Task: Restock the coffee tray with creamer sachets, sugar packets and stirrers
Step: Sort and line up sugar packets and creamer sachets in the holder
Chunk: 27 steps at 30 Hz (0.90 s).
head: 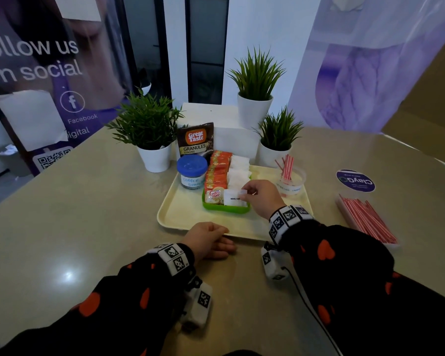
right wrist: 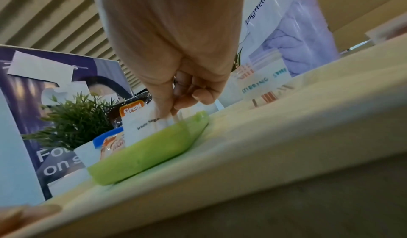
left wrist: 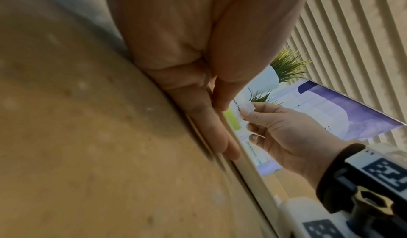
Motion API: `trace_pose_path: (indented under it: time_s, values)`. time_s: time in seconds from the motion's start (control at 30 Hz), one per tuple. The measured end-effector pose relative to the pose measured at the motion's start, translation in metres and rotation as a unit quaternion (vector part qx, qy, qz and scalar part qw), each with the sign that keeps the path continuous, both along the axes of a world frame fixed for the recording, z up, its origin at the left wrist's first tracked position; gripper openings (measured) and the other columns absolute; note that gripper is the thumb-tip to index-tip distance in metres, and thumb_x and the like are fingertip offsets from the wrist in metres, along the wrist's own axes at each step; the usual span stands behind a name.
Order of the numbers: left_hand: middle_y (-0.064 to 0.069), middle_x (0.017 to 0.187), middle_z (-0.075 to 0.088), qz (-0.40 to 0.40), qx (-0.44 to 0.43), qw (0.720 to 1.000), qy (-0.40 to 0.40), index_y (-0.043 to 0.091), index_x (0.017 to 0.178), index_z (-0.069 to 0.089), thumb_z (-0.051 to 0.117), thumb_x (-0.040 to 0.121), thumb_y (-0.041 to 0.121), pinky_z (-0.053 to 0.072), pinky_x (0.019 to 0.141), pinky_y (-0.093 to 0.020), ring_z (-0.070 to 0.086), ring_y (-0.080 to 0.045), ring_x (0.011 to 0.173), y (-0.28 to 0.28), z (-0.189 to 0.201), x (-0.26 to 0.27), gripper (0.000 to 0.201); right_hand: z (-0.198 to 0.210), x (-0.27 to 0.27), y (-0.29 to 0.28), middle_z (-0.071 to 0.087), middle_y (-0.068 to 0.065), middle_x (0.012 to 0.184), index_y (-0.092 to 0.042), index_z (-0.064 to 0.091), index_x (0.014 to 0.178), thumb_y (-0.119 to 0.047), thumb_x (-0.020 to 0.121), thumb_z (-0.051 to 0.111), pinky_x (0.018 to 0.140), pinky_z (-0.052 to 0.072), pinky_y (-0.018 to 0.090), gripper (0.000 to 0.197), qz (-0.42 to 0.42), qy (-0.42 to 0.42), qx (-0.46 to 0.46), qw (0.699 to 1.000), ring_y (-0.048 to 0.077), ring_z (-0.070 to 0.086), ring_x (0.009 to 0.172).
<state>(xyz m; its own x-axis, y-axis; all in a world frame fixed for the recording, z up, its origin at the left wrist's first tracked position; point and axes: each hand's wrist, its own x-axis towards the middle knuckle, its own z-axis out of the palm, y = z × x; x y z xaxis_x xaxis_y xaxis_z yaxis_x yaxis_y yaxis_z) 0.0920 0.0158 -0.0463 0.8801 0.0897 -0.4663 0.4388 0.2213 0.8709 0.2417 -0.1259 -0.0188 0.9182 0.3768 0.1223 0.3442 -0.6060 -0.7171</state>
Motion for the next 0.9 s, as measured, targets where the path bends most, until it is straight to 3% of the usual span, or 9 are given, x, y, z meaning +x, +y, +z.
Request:
trace_pose_path:
  time_s: [0.13, 0.27, 0.4, 0.5, 0.57, 0.63, 0.7, 0.8, 0.9]
  values:
    - [-0.016, 0.081, 0.074, 0.004, -0.006, 1.0, 0.001, 0.003, 0.107, 0.057, 0.052, 0.104, 0.016, 0.061, 0.054, -0.029, 0.075, -0.022, 0.068, 0.001, 0.0, 0.0, 0.014, -0.004, 0.002, 0.002, 0.063, -0.001, 0.085, -0.011, 0.076, 0.098, -0.016, 0.086, 0.078, 0.074, 0.041, 0.025, 0.013, -0.016, -0.005, -0.05, 0.999, 0.017, 0.058, 0.082]
    - [-0.014, 0.079, 0.075, 0.007, 0.011, 1.0, 0.011, 0.004, 0.11, 0.057, 0.053, 0.103, 0.017, 0.06, 0.054, -0.028, 0.075, -0.022, 0.069, -0.002, 0.003, 0.0, 0.015, -0.005, 0.004, -0.003, 0.062, -0.004, 0.075, -0.015, 0.072, 0.084, -0.016, 0.081, 0.082, 0.063, 0.04, 0.025, 0.01, -0.013, -0.002, -0.05, 0.999, 0.017, 0.058, 0.076]
    - [-0.012, 0.073, 0.072, -0.045, 0.13, 0.99, 0.034, 0.008, 0.112, 0.057, 0.058, 0.1, 0.019, 0.056, 0.049, -0.029, 0.071, -0.022, 0.059, -0.004, 0.02, -0.003, 0.016, -0.002, 0.011, -0.008, 0.061, -0.003, 0.085, -0.021, 0.062, 0.094, -0.016, 0.066, 0.092, 0.066, 0.046, 0.031, 0.041, -0.03, 0.014, -0.027, 0.999, 0.017, 0.056, 0.075]
    - [-0.002, 0.071, 0.073, -0.103, 0.367, 0.924, -0.027, 0.016, 0.098, 0.063, 0.065, 0.095, 0.027, 0.053, 0.049, -0.025, 0.069, -0.01, 0.054, -0.001, 0.045, 0.006, 0.011, 0.004, 0.019, -0.007, 0.06, 0.0, 0.099, -0.023, 0.057, 0.104, -0.013, 0.072, 0.086, 0.076, 0.052, 0.036, 0.044, -0.022, 0.032, 0.023, 0.999, 0.017, 0.055, 0.079]
    - [0.003, 0.079, 0.073, -0.107, 0.463, 0.876, -0.081, 0.023, 0.094, 0.065, 0.065, 0.094, 0.03, 0.057, 0.062, -0.027, 0.07, -0.008, 0.066, 0.001, 0.06, 0.022, 0.007, 0.008, 0.024, -0.004, 0.061, 0.002, 0.103, -0.02, 0.061, 0.105, -0.007, 0.08, 0.073, 0.082, 0.053, 0.039, 0.03, -0.021, 0.029, 0.064, 0.997, 0.02, 0.057, 0.084]
    - [0.005, 0.098, 0.07, -0.09, 0.508, 0.85, -0.104, 0.026, 0.102, 0.068, 0.064, 0.094, 0.029, 0.057, 0.081, -0.032, 0.067, -0.011, 0.087, 0.005, 0.07, 0.044, 0.009, 0.011, 0.029, 0.0, 0.063, 0.0, 0.105, -0.019, 0.065, 0.107, -0.003, 0.087, 0.062, 0.088, 0.054, 0.041, 0.027, -0.024, 0.017, 0.06, 0.998, 0.02, 0.059, 0.09]
    - [0.003, 0.117, 0.066, -0.103, 0.545, 0.825, -0.109, 0.026, 0.12, 0.064, 0.066, 0.093, 0.025, 0.053, 0.095, -0.036, 0.062, -0.014, 0.104, 0.008, 0.072, 0.068, 0.027, 0.012, 0.034, 0.004, 0.066, 0.0, 0.11, -0.017, 0.069, 0.113, -0.003, 0.092, 0.057, 0.094, 0.053, 0.038, 0.028, -0.012, 0.013, 0.019, 1.0, 0.018, 0.06, 0.097]
    - [-0.001, 0.139, 0.055, -0.179, 0.617, 0.758, -0.108, 0.022, 0.14, 0.051, 0.069, 0.09, 0.02, 0.048, 0.103, -0.037, 0.056, -0.021, 0.123, 0.008, 0.072, 0.094, 0.052, 0.013, 0.041, 0.008, 0.07, 0.004, 0.113, -0.012, 0.074, 0.114, -0.006, 0.095, 0.059, 0.094, 0.049, 0.032, 0.025, 0.012, 0.004, -0.041, 0.999, 0.019, 0.062, 0.103]
    - [-0.005, 0.142, 0.052, -0.257, 0.646, 0.714, -0.081, 0.02, 0.144, 0.045, 0.067, 0.091, 0.026, 0.047, 0.103, -0.039, 0.055, -0.024, 0.125, 0.007, 0.071, 0.105, 0.058, 0.014, 0.044, 0.012, 0.07, 0.003, 0.101, -0.014, 0.076, 0.104, -0.01, 0.091, 0.067, 0.086, 0.051, 0.032, 0.016, 0.006, 0.0, -0.061, 0.998, 0.02, 0.063, 0.095]
